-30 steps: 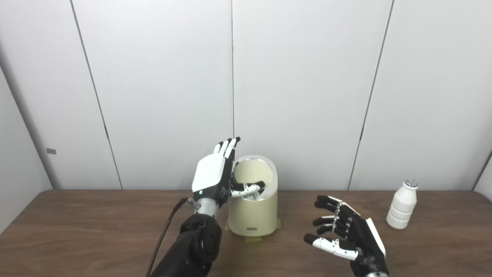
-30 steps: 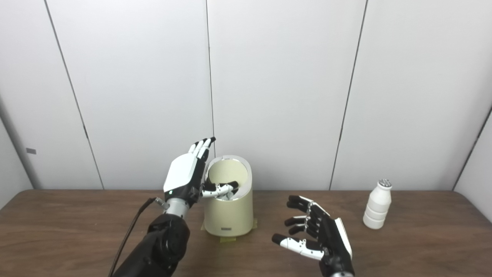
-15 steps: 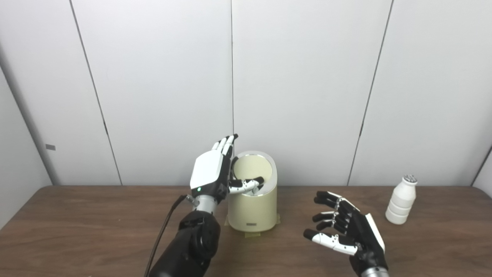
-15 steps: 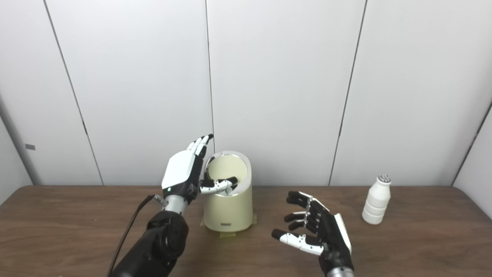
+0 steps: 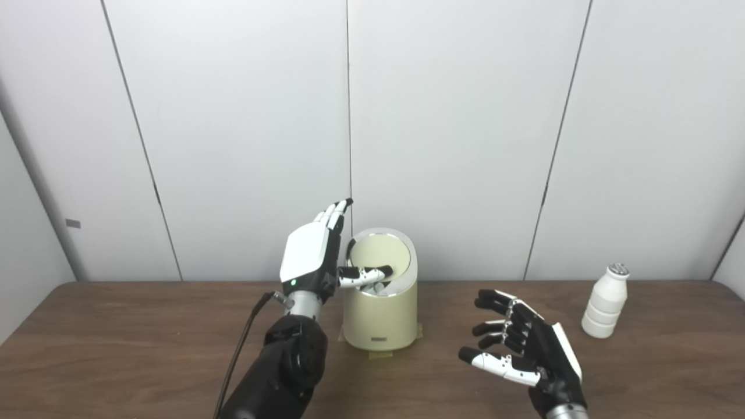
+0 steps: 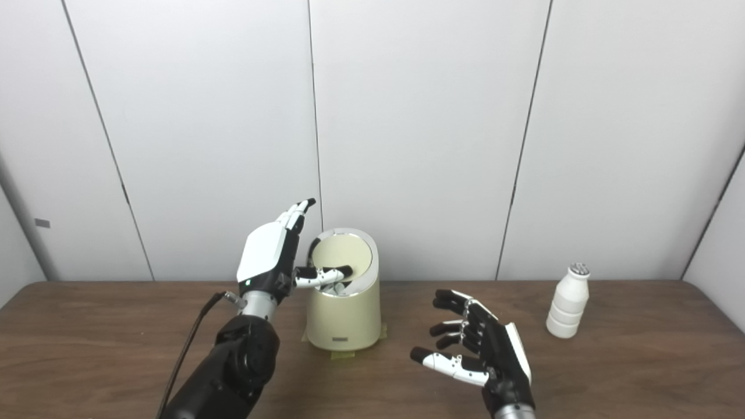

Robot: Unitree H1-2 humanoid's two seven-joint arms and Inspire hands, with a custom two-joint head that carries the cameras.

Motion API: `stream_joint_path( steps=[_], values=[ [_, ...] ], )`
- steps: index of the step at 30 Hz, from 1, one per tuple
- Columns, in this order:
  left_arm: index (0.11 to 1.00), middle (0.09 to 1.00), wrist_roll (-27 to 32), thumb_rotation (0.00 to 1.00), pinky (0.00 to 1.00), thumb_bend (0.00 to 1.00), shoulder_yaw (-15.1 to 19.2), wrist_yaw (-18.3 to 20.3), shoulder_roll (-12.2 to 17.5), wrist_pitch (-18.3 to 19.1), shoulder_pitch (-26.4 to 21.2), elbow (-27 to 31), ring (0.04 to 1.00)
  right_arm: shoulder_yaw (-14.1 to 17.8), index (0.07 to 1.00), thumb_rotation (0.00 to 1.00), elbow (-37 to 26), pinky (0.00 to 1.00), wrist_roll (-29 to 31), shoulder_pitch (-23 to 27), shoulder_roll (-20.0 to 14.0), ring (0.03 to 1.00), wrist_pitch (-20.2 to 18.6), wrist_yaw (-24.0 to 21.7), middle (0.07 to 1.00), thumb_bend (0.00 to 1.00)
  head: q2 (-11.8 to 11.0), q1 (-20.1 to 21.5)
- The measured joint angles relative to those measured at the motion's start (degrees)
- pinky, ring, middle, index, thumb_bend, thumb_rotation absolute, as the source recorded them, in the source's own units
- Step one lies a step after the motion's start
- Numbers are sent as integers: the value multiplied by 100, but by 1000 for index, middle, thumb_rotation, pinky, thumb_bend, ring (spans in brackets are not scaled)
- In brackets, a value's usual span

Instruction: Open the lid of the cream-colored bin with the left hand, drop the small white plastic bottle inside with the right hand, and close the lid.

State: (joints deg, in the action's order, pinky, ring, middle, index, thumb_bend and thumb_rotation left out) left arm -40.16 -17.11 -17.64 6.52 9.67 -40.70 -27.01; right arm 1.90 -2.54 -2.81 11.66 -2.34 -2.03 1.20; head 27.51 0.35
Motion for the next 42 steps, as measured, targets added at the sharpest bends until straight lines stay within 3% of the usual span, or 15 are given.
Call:
stream_joint_path(
  steps=[15, 26, 42],
  values=[
    [941, 937, 2, 0, 735, 742, -16, 7, 79, -91, -13, -98, 944, -3, 721, 95, 1, 433, -7, 0, 2, 541, 2, 0, 727, 741, 9, -9],
    [922, 932, -804, 0, 750, 751, -923, -21, 508, -107, -663, -777, 931, -59, 721, 78, -13, 434, -34, 9, 55, 539, 2, 20, 723, 751, 44, 35],
    [935, 931, -827, 0, 766, 750, -1031, 66, 506, 53, -665, -739, 940, -49, 721, 69, -100, 436, -6, 10, 30, 540, -9, 63, 724, 737, 44, 9]
  ],
)
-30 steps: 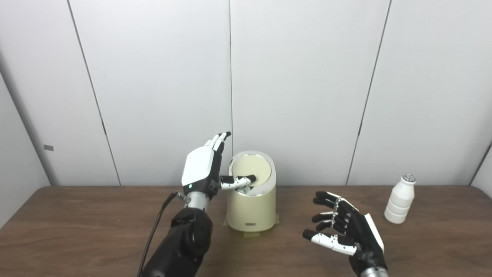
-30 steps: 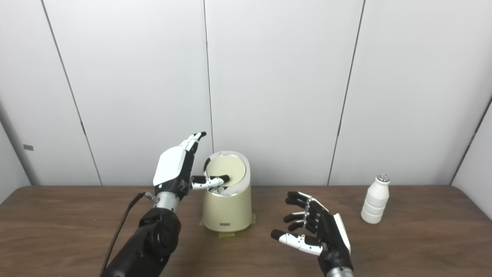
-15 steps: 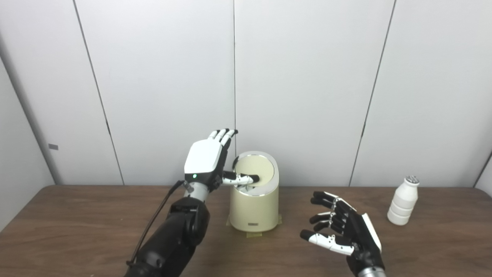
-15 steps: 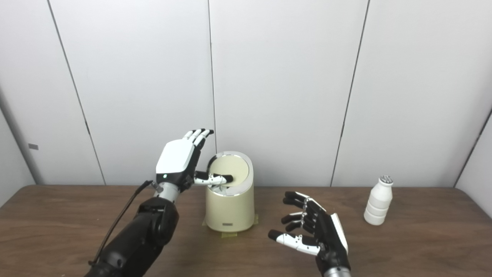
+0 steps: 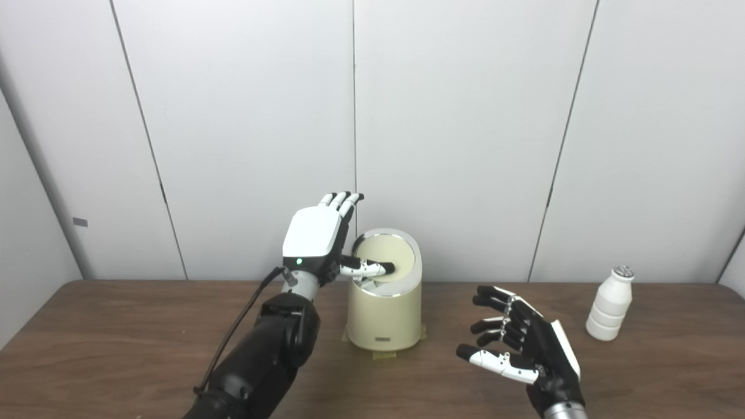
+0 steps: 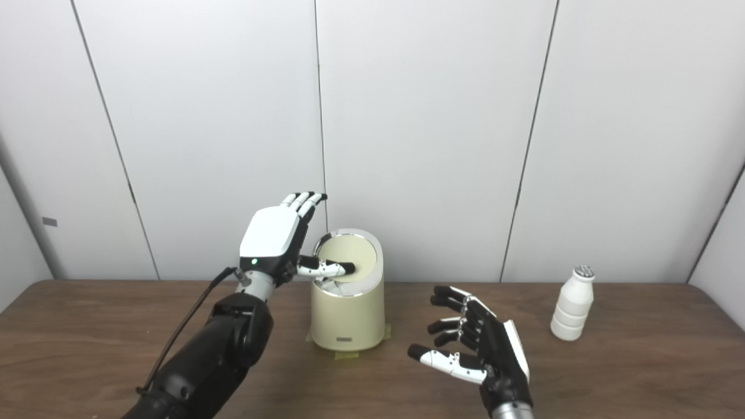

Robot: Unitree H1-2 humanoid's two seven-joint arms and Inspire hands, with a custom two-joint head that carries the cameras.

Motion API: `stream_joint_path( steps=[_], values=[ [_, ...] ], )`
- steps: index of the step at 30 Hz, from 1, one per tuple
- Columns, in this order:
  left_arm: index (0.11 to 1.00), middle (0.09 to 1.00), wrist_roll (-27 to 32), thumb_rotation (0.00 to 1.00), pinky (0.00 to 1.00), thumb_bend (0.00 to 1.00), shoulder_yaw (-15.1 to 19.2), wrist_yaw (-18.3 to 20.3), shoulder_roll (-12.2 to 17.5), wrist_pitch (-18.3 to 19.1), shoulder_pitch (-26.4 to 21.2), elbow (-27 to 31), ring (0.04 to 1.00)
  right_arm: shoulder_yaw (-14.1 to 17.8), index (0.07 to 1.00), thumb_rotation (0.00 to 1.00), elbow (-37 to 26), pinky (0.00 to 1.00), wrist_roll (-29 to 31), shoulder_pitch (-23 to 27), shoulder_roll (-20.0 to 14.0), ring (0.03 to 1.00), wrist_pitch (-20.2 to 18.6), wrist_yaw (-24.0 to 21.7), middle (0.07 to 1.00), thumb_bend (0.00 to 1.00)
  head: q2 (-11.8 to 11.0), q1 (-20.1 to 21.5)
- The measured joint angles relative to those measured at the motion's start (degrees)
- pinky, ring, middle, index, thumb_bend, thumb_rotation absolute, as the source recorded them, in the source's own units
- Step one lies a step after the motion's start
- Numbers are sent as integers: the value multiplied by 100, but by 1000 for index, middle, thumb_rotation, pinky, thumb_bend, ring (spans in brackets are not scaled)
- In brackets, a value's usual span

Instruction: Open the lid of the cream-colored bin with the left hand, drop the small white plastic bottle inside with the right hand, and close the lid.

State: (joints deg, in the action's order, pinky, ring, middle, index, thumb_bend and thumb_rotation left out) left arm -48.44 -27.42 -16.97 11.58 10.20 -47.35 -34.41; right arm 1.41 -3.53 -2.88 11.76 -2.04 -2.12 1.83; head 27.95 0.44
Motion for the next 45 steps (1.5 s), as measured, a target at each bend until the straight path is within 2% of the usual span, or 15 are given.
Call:
stream_joint_path(
  steps=[11, 18, 28, 45],
  values=[
    [922, 922, -3, 0, 727, 769, -8, -12, 17, 13, 19, 79, 913, -4, 725, 107, 0, 425, 2, 0, -17, 534, -1, 0, 727, 747, 9, -18],
    [933, 934, -16, 4, 745, 798, 22, 8, 20, 20, 60, 259, 931, -3, 724, 116, 0, 422, 2, 0, -17, 536, -2, 7, 725, 750, 9, -18],
    [935, 931, -20, 87, 752, 852, 143, 333, 20, 145, 147, 566, 936, -6, 718, 95, 0, 431, 1, 0, -17, 542, -7, 8, 725, 743, 26, -18],
    [926, 922, -51, 84, 742, 838, 160, 377, 17, 209, 162, 635, 933, -19, 716, 107, 0, 425, -73, 0, -19, 536, -17, 25, 722, 746, 53, -9]
  ],
)
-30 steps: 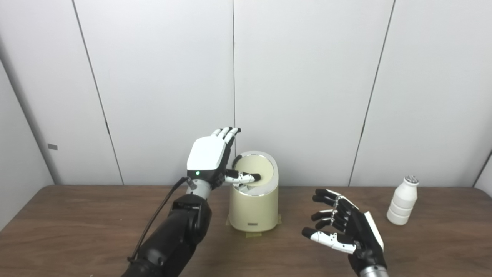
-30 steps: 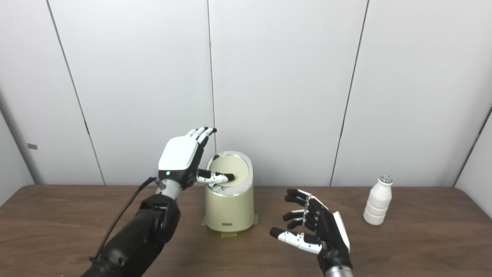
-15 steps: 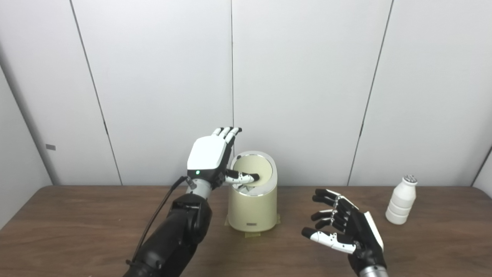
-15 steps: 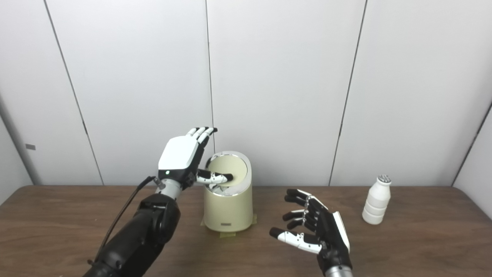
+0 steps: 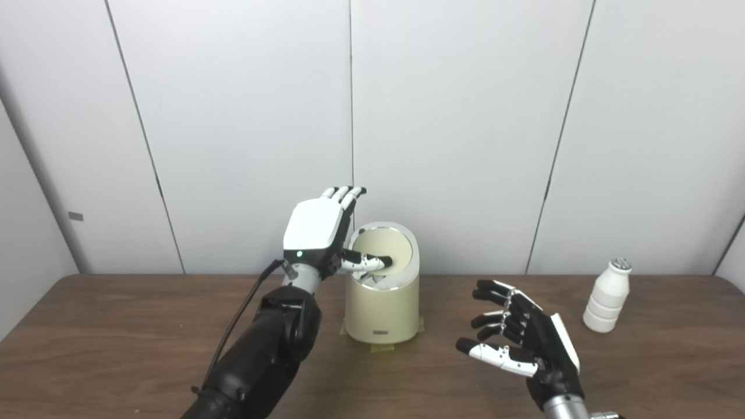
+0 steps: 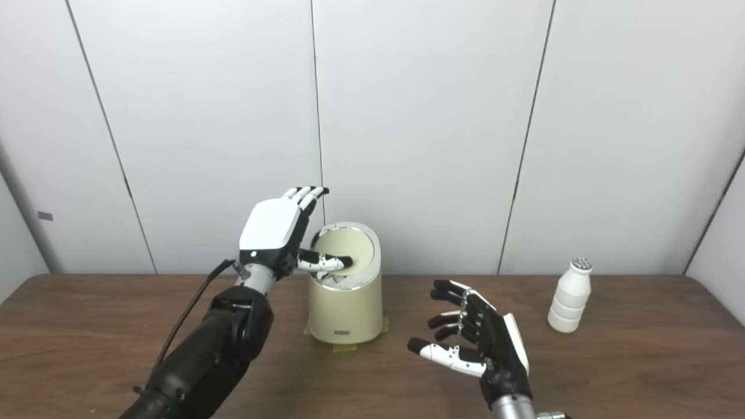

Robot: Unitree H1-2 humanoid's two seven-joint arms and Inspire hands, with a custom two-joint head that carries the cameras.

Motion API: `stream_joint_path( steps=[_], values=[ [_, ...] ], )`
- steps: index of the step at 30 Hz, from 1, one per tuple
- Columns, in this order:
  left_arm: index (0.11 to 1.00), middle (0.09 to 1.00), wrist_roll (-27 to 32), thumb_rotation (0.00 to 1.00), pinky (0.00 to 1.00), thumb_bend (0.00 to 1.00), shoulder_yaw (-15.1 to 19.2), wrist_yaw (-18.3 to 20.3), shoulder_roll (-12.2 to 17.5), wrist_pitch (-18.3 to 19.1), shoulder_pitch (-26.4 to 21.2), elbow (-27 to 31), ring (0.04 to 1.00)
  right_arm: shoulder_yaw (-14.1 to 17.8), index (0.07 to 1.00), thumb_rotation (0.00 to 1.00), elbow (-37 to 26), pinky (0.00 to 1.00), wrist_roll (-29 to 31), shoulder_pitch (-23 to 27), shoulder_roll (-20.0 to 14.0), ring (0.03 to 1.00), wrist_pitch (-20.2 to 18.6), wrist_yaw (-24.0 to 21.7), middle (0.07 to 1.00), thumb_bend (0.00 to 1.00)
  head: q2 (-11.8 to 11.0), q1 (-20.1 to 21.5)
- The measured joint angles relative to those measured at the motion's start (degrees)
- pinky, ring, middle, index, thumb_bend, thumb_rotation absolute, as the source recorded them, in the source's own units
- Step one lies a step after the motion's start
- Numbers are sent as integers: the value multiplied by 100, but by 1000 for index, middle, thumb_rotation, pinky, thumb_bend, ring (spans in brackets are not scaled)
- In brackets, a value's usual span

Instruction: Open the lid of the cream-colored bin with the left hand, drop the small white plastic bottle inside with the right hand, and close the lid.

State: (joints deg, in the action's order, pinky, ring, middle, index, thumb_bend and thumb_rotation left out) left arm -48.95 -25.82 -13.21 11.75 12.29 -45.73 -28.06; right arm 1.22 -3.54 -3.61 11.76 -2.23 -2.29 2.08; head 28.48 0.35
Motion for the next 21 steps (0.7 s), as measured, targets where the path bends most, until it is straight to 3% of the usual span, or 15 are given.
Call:
stream_joint_path(
  steps=[10, 21],
  values=[
    [916, 918, 1, 232, 761, 724, 218, -339, -66, 0, 177, 17, 915, 0, 720, 86, 0, 430, 3, 0, 1, 538, -9, -1, 727, 732, 0, -9],
    [895, 895, -158, 224, 672, 700, 286, -610, -62, 11, 193, 69, 882, 0, 717, 84, -18, 433, 3, 0, -1, 545, -76, -3, 725, 733, 18, -26]
  ],
)
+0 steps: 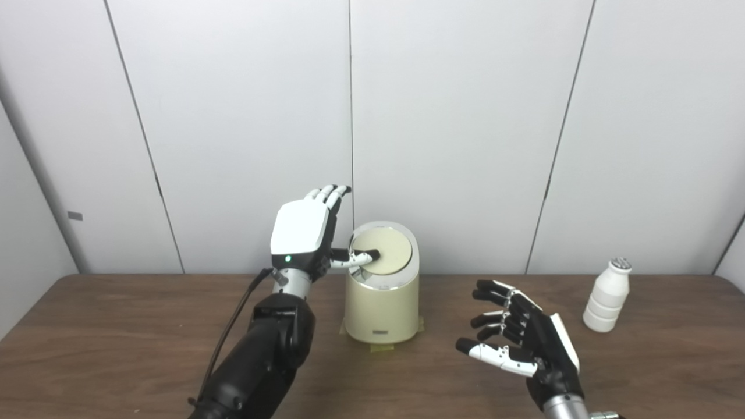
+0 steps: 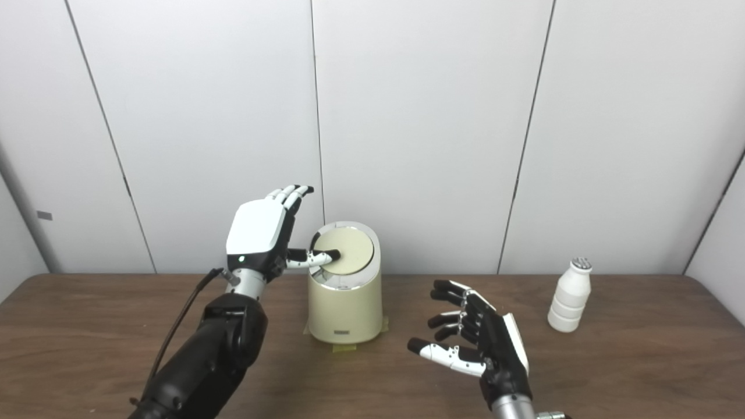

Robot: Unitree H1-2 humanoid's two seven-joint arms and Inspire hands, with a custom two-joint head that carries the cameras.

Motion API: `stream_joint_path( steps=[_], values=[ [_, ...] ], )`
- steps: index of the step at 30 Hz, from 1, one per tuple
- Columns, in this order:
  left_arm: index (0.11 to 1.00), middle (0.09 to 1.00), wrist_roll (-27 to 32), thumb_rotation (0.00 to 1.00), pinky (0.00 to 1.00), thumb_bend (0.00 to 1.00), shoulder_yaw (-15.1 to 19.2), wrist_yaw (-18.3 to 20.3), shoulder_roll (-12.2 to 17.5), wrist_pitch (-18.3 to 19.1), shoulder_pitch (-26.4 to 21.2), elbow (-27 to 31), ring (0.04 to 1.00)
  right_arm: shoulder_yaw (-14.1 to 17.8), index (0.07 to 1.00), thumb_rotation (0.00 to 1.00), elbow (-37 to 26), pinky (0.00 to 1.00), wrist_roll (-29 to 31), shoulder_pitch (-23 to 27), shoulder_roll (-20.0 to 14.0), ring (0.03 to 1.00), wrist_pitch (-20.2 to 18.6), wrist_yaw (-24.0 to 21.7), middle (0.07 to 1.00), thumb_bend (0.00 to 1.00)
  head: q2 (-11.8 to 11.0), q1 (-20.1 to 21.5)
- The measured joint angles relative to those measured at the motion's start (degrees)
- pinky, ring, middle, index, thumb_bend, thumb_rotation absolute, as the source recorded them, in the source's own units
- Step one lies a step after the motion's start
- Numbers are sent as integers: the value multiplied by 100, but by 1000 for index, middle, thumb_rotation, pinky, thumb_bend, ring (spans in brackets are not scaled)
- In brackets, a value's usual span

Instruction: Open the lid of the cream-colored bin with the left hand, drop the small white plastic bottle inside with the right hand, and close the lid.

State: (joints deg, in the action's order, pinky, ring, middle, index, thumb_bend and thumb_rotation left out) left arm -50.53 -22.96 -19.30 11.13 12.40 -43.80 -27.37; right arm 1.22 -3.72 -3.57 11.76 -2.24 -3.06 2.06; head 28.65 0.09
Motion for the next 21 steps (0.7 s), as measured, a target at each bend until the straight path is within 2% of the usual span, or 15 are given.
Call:
stream_joint_path(
  steps=[5, 9, 14, 17, 21],
  values=[
    [881, 885, 1, 206, 661, 699, 41, -10, -3, -4, 14, 1, 875, 2, 726, 115, -4, 433, 8, 0, 0, 550, -96, -3, 732, 742, 0, 0],
    [879, 885, 2, 190, 670, 714, 54, -11, -5, -5, 33, 1, 876, 1, 721, 90, -4, 436, 22, 0, -1, 546, -95, -3, 728, 734, -9, 0],
    [883, 889, 14, 180, 674, 746, 64, -9, -7, -20, 34, 0, 879, 2, 723, 110, -4, 430, 29, 0, -1, 543, -95, -3, 728, 742, -9, 0],
    [892, 902, 95, 169, 712, 794, 67, 44, -7, -75, 36, 1, 899, 3, 721, 96, -4, 425, 53, 0, -1, 537, -95, -3, 730, 736, -9, 0],
    [891, 905, 182, 189, 694, 869, 73, 116, -7, -208, 51, -1, 901, -2, 722, 102, -4, 424, 42, 0, -1, 537, -95, -1, 728, 737, -17, 9]
  ],
)
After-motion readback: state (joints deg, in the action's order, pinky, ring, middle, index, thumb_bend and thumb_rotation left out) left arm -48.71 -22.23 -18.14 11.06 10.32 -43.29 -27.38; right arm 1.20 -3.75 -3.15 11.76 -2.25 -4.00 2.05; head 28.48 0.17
